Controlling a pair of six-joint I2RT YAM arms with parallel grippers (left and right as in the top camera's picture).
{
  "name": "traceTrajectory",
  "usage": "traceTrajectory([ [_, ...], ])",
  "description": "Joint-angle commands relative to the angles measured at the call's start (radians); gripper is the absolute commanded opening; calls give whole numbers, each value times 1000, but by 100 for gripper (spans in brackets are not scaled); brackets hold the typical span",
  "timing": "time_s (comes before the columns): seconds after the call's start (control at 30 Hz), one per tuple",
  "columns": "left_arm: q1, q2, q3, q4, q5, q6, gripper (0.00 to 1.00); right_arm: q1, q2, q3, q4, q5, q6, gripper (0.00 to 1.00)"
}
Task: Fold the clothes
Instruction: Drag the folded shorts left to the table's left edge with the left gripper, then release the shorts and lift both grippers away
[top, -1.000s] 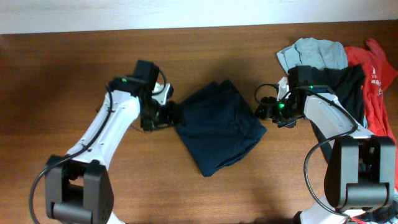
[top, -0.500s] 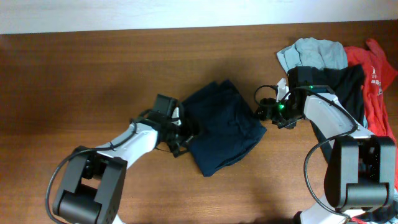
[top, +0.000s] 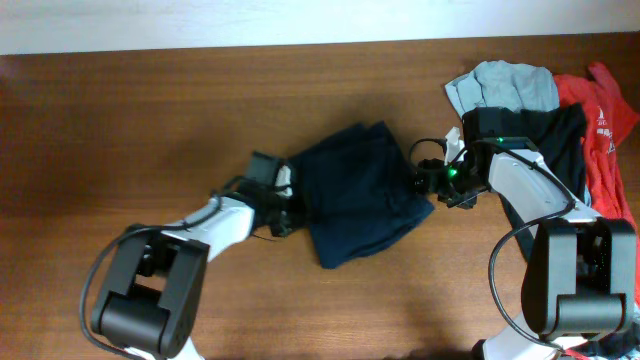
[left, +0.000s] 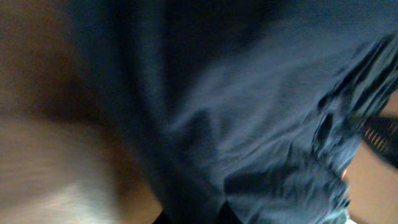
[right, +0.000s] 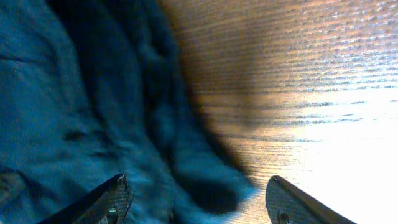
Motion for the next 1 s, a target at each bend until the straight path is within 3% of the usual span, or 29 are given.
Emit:
traceTrajectory([
  [0.0, 218, -14, -12, 0, 21, 59, 0, -3, -20, 13, -11, -9, -11, 75],
  [0.17, 589, -13, -12, -12, -12, 59, 0, -3, -20, 13, -18, -9, -11, 75],
  [0.33, 865, -13, -12, -8, -98, 60, 0, -3, -20, 13, -18, -9, -11, 75],
  [0.57, 1048, -13, -12, 18, -208, 65, 0, -3, -21, 13, -45, -5, -11, 75],
  [0.77, 1069, -13, -12, -54, -208, 51, 1, -3, -21, 13, -45, -5, -11, 75],
  [0.8, 1069, -13, -12, -66, -208, 51, 17, -3, -20, 13, -45, -5, -11, 75],
  [0.87, 1069, -13, -12, -80, -185, 52, 65, -3, -20, 13, -47, -5, -11, 75],
  [0.9, 1069, -13, -12, -81, -154, 54, 78, -3, -20, 13, -48, -5, -11, 75],
  [0.97, 1069, -18, -9, -79, -84, 111, 81, -3, -21, 13, -48, -6, -11, 75],
])
